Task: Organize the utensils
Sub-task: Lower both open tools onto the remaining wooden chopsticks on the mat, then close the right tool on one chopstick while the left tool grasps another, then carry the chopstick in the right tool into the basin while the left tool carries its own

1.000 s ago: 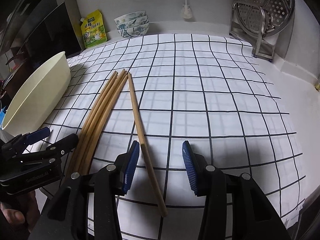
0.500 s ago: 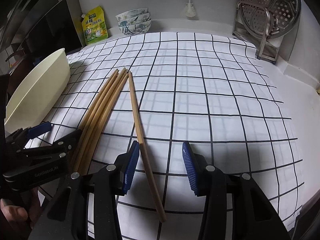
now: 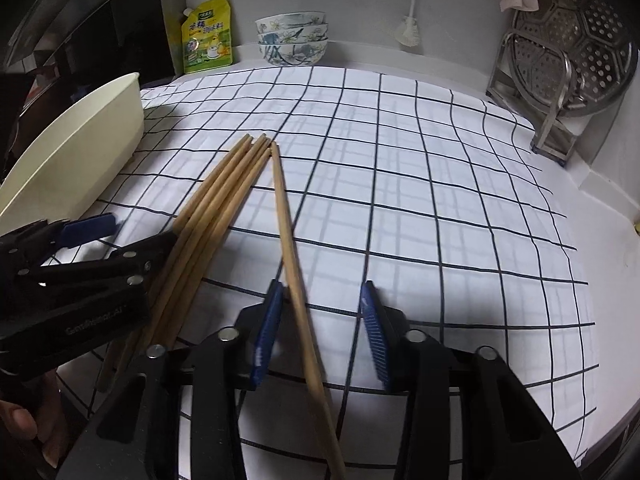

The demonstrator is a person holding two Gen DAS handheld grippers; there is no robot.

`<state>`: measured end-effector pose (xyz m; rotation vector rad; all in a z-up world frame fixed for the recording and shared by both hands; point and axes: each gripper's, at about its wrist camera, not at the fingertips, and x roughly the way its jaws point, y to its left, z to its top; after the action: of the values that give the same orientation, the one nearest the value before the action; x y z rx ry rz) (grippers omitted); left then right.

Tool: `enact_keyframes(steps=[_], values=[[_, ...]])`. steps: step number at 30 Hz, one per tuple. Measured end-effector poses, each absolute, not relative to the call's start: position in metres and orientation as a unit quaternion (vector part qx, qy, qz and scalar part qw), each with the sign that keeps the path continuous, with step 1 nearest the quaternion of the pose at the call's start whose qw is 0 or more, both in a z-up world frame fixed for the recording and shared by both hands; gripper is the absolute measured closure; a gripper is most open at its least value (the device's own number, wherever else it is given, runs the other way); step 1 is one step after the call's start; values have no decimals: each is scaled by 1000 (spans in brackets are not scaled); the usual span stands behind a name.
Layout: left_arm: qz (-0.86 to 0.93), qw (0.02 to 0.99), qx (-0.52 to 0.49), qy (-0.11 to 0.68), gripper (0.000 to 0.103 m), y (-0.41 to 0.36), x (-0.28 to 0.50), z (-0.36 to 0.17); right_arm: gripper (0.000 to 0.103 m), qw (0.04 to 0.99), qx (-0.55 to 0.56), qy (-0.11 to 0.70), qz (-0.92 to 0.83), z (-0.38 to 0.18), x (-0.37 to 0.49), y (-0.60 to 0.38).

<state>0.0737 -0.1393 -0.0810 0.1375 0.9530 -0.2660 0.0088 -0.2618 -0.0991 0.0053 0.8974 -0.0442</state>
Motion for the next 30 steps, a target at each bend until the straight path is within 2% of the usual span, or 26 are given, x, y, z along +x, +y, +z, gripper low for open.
enact_keyframes(steps=[1,2,3,4,5,12,20,30], values=[[-132,878,67,456,59,-141,73,-80,79,901,-1,433,-17,-99,9,-260],[-136,878,69,455,65,-143,71,-80,88,902,-4,432,-15,-99,8,-258],[-140,877,70,454,78,-144,69,-79,94,902,-7,431,-15,-99,8,-257],[-145,876,71,455,89,-145,68,-79,94,902,-7,431,-15,-99,8,-256],[-149,875,70,456,94,-146,67,-79,96,902,-2,431,-14,-99,8,-257],[-175,865,50,467,96,-141,61,-72,97,901,65,429,-7,-94,0,-272],[-198,883,25,424,96,-116,51,-18,97,916,104,388,5,-59,-11,-263],[-140,920,-1,367,96,-20,73,40,97,930,97,343,95,0,41,-183]])
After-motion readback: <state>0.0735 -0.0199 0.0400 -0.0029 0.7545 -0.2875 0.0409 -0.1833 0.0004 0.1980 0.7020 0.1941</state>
